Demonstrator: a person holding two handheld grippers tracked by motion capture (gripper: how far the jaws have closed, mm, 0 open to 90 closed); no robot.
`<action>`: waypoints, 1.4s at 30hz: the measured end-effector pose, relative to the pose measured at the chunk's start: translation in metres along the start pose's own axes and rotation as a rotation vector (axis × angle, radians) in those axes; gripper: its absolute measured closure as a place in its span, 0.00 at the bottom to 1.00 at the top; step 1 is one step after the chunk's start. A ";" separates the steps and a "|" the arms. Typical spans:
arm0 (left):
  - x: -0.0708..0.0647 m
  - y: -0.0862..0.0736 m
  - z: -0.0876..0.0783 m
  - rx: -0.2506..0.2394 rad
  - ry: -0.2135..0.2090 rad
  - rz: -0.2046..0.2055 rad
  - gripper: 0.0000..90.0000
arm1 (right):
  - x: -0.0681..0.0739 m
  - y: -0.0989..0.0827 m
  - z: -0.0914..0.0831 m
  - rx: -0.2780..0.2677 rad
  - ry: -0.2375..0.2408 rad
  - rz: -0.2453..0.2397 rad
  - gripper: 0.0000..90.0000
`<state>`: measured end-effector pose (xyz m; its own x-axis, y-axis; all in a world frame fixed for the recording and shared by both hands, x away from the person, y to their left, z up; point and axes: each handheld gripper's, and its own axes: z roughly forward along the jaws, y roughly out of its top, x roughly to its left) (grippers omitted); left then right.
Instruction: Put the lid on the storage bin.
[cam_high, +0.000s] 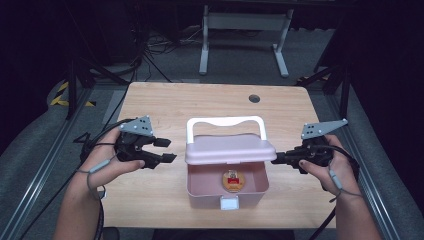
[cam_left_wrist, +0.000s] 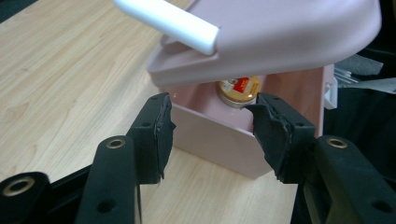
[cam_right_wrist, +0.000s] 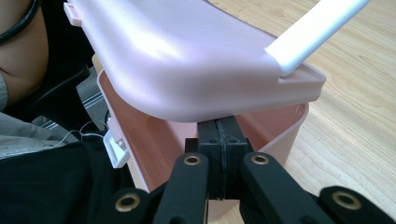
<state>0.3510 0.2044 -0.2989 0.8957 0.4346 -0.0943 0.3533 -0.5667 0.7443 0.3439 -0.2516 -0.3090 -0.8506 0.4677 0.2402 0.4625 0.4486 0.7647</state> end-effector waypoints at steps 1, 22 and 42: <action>0.001 -0.001 -0.001 0.000 0.007 -0.008 0.53 | 0.000 0.000 0.000 0.001 0.001 0.000 1.00; 0.054 -0.023 0.006 -0.053 0.186 -0.176 0.40 | 0.005 -0.001 0.003 0.044 0.005 -0.014 1.00; 0.097 -0.039 0.030 -0.018 0.236 -0.318 0.37 | 0.025 -0.007 0.008 0.138 -0.017 -0.046 0.98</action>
<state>0.4325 0.2476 -0.3573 0.6548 0.7367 -0.1688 0.5965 -0.3666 0.7140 0.3213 -0.2375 -0.3131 -0.8680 0.4564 0.1956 0.4540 0.5698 0.6850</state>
